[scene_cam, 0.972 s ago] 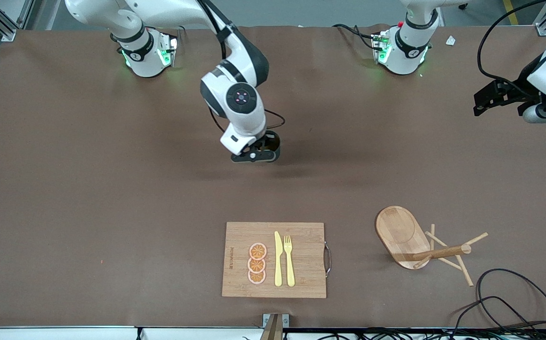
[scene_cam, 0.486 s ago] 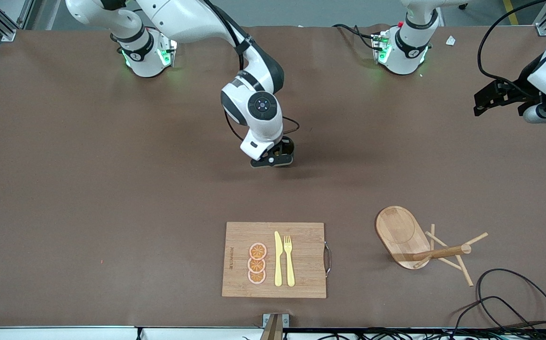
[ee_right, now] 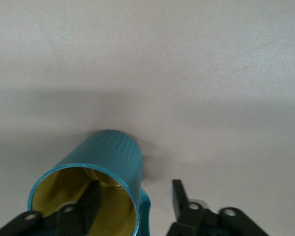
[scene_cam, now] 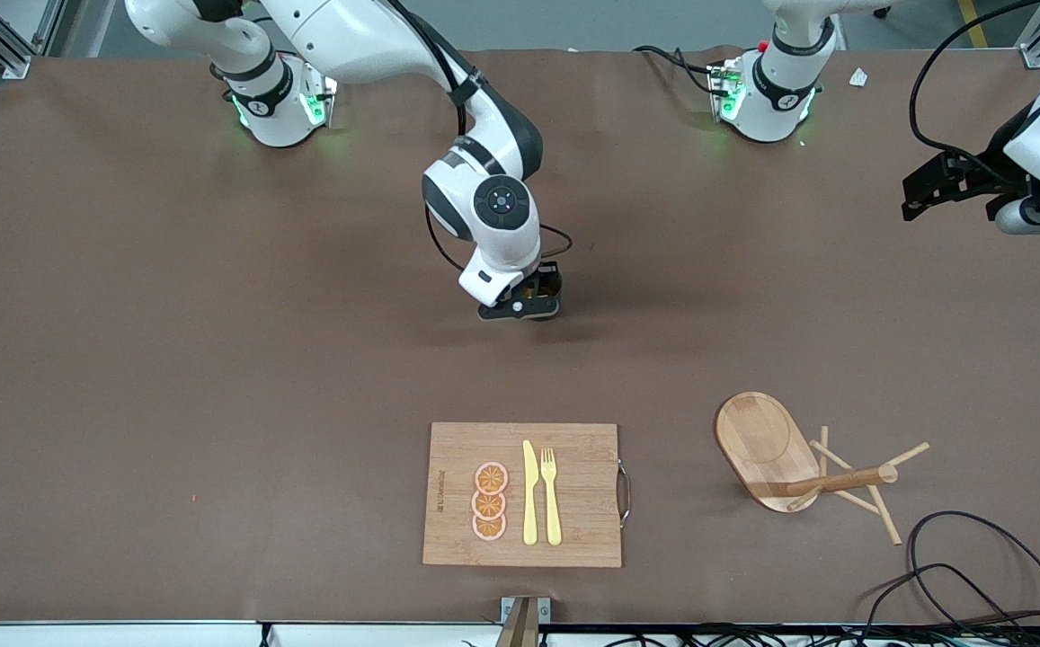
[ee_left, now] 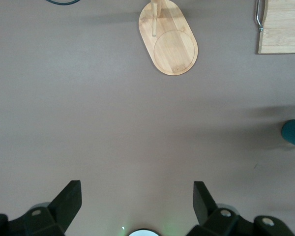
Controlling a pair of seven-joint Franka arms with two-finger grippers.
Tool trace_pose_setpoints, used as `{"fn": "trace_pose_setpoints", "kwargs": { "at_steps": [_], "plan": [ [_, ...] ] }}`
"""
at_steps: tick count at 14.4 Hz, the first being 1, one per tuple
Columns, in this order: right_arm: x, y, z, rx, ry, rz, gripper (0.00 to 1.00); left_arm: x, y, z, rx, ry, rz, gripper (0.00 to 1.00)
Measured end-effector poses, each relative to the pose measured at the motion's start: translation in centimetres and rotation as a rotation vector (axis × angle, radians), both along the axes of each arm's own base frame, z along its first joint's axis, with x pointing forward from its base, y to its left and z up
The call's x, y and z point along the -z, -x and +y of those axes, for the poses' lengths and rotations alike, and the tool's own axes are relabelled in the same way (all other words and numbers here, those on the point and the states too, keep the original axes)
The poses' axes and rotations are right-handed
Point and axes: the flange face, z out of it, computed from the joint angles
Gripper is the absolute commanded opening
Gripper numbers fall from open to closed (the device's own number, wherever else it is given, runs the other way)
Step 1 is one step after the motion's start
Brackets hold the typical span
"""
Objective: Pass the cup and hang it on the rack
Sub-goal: 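Set the mug down and open the right gripper while the left gripper approaches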
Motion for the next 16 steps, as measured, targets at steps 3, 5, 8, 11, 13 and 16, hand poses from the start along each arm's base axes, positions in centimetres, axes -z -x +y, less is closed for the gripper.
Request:
{"fn": "trace_pose_setpoints", "kwargs": {
  "at_steps": [3, 5, 8, 11, 13, 16],
  "plan": [
    [-0.9, -0.6, 0.1, 0.004, -0.007, -0.010, 1.00, 0.3, -0.2, 0.1, -0.001, 0.000, 0.006, 1.00],
    [-2.9, -1.1, -0.2, 0.007, -0.001, -0.003, 1.00, 0.5, -0.3, 0.2, -0.003, 0.000, 0.009, 1.00],
    [-8.0, -2.9, -3.5, 0.001, 0.024, 0.034, 1.00, 0.7, -0.4, 0.4, -0.007, 0.000, 0.012, 1.00],
    [-13.6, -6.6, -11.2, 0.062, 0.051, 0.089, 1.00, 0.6, -0.4, -0.7, -0.020, -0.001, 0.010, 1.00],
    [-16.9, -9.3, -17.7, 0.143, 0.056, 0.114, 1.00, 0.2, -0.1, -3.0, -0.062, -0.005, -0.001, 1.00],
    [-20.6, -12.1, -26.8, 0.180, 0.038, 0.116, 1.00, 0.2, 1.0, -8.2, -0.139, -0.014, -0.006, 1.00]
  ]
}}
